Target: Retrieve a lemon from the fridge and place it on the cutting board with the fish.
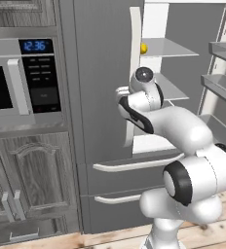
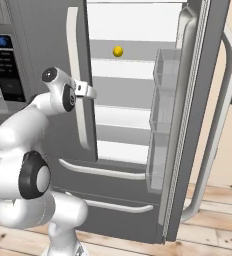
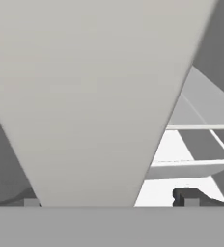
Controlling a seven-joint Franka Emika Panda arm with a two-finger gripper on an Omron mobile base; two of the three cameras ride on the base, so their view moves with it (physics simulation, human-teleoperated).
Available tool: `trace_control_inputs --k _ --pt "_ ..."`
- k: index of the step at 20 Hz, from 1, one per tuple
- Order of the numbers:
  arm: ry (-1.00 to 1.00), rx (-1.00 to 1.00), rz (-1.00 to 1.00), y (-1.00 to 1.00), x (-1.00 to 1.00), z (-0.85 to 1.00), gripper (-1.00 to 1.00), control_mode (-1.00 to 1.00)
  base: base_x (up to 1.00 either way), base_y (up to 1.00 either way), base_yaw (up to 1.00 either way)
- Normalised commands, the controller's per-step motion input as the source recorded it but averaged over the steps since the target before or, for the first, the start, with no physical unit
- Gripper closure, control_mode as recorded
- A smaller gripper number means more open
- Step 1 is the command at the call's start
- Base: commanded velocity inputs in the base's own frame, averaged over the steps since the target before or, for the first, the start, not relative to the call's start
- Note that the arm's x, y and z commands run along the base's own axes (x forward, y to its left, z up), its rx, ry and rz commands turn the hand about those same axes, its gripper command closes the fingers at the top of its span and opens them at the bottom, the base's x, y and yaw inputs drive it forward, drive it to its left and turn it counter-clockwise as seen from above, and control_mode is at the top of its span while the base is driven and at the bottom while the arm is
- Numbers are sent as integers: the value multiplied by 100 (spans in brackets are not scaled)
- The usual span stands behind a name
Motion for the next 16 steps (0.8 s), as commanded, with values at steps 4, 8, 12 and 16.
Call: trace_control_inputs --k 4,8,12,16 --pt "-19 0 0 -4 31 -17 -100 -100 0 0 0" --pt "-4 0 1 -4 45 0 100 -100 0 0 0" --pt "0 0 0 0 52 0 100 -100 0 0 0" --pt "10 -4 -3 19 20 13 100 -100 0 0 0"
